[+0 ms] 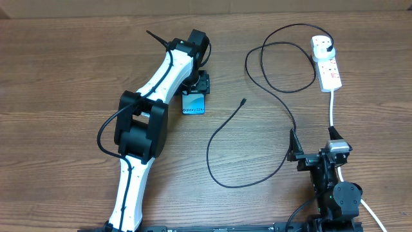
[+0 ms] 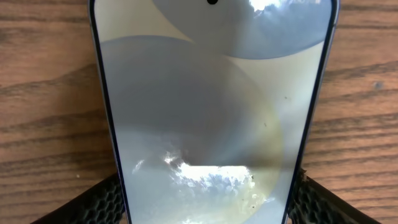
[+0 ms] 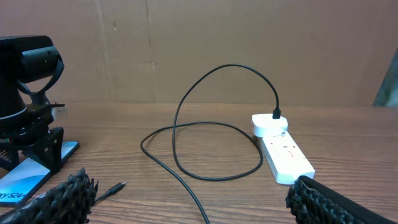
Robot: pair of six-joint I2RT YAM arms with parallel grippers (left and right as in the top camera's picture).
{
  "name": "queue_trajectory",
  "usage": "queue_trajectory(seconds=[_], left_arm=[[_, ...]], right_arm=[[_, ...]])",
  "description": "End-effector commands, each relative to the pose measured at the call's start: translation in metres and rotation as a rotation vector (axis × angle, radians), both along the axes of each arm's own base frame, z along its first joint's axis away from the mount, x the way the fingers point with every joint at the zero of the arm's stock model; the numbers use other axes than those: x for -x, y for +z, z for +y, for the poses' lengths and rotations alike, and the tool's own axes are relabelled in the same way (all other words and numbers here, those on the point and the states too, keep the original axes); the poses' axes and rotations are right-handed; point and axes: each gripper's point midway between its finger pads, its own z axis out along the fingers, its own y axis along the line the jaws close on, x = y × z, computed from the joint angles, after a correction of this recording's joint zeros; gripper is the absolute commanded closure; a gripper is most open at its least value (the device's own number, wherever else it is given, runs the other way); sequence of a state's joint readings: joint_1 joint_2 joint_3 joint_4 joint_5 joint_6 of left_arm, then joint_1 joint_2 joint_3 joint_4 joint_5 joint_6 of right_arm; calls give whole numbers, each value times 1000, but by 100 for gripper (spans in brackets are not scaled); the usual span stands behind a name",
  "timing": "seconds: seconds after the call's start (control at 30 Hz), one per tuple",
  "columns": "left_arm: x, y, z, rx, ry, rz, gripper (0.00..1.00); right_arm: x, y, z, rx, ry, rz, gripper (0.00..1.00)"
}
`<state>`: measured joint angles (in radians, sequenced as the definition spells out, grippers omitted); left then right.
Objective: Plug charger to phone and switch on socket
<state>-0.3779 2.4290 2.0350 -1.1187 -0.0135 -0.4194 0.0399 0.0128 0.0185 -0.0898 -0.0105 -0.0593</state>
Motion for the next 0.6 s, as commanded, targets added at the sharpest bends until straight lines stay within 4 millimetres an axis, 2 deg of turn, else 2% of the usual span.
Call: queue_trajectory(seconds=[0.0,0.3,0.57], left_arm=[[17,-18,9,-48,10,69,26],[22,-14,9,-43,33,87,25],[28,11,-2,17,57,135,26]], right_arm=[[0,-1,-1,-3,-5,-5,0],[0,-1,-1,-3,-5,-5,0],[0,-1,-1,-3,-5,-5,0]])
